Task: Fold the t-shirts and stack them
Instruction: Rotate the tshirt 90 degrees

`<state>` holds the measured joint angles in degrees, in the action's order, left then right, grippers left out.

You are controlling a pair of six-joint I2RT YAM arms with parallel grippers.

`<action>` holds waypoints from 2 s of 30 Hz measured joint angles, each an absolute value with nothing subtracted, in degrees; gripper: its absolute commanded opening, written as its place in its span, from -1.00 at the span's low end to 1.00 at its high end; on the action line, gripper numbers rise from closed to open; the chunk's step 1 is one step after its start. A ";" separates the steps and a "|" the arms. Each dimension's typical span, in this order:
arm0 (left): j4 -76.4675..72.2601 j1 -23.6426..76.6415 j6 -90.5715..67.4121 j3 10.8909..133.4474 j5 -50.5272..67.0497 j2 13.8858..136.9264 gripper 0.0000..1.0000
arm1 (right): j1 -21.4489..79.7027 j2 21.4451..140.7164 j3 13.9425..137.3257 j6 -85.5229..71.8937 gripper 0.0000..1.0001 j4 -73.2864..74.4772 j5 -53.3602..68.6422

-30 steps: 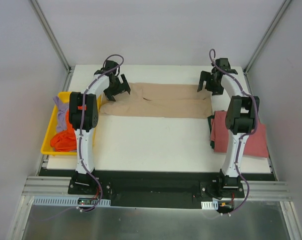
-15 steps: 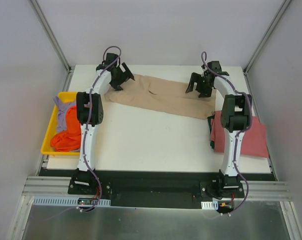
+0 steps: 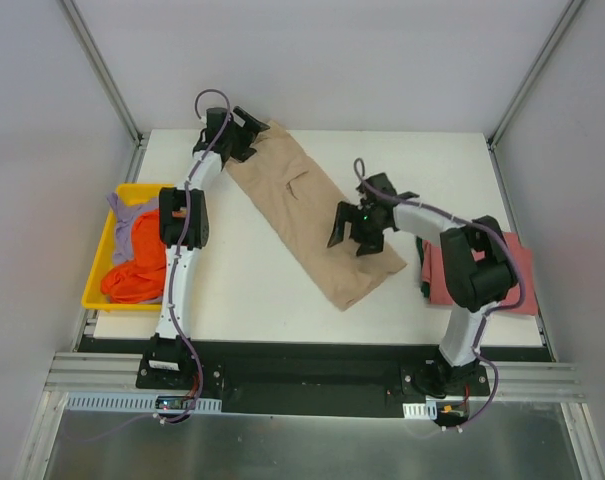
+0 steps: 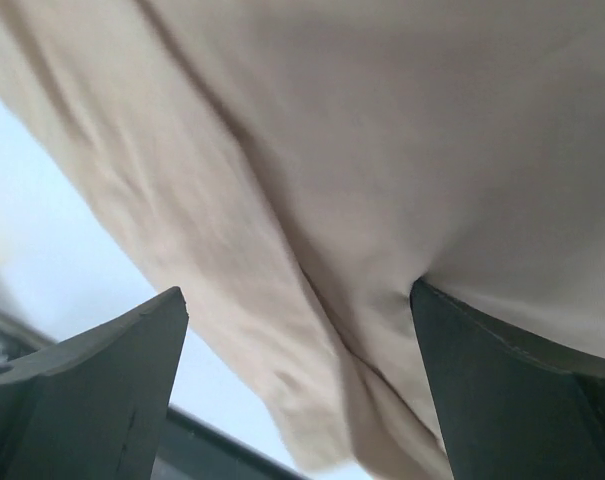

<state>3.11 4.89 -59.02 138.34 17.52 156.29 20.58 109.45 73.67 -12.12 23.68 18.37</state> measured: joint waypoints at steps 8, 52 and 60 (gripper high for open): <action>-6.20 6.81 -60.71 139.52 16.05 159.33 0.98 | 41.17 99.68 60.12 -17.76 0.92 16.60 21.87; -1.80 15.84 -41.39 61.63 17.02 83.92 0.98 | 54.50 90.19 54.61 -7.22 0.92 11.88 33.36; 10.22 17.52 -41.50 48.01 14.44 79.33 0.98 | 54.06 91.50 45.30 -12.08 0.92 3.60 31.00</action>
